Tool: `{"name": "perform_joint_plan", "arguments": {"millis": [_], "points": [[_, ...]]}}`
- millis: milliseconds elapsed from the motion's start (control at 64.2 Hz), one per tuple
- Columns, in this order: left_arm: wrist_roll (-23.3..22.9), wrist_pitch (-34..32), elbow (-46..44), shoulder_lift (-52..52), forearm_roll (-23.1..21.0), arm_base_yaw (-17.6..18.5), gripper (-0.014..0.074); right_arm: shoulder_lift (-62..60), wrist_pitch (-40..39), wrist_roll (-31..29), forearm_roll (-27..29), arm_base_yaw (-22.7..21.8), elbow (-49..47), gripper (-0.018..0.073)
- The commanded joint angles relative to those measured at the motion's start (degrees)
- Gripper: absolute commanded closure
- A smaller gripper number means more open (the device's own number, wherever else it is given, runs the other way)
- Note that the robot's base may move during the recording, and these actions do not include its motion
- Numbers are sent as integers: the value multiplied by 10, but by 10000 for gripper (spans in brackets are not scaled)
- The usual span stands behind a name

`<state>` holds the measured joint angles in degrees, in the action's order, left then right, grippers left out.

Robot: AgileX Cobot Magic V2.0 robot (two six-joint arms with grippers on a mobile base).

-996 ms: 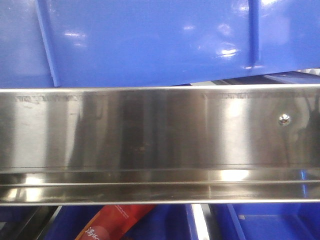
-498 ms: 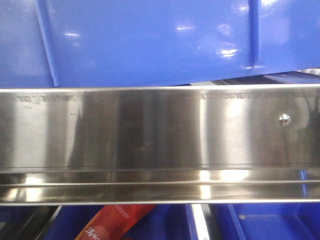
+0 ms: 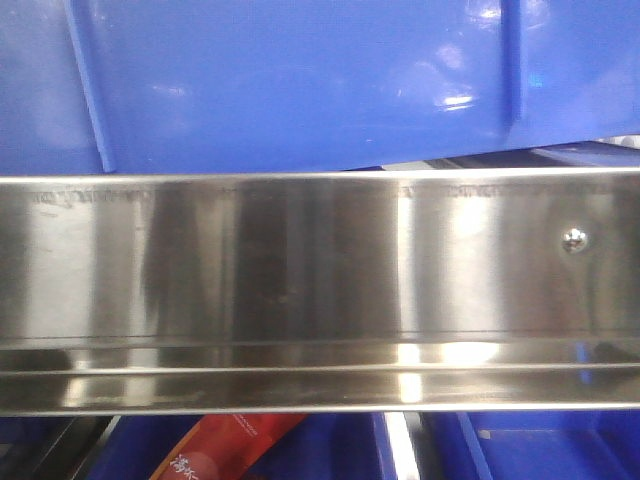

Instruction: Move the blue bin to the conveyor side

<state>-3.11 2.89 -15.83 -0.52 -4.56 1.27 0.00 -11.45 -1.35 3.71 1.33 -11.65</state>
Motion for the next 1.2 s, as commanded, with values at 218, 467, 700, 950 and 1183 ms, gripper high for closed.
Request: {"name": "perform_joint_plan", "arguments": {"millis": [218,467,700,950,1183], "points": [[-1,236,-229,-187,11,1,594,181,387,-1,-6,0,-313,641],[-1,381,-401,-383,13,1,594,407,643,-1,-6,0,-590,641],[-1,325,-433,-464,-22,1,594,518,676,-1,-6,0,-761,641],[-1,314,-450,-540,-58,1,599,587,683,-1,-6,0,-835,641],[-1,400,-578,-671,-56,1,616,711,791,-1,-3,0,-942,641]]}}
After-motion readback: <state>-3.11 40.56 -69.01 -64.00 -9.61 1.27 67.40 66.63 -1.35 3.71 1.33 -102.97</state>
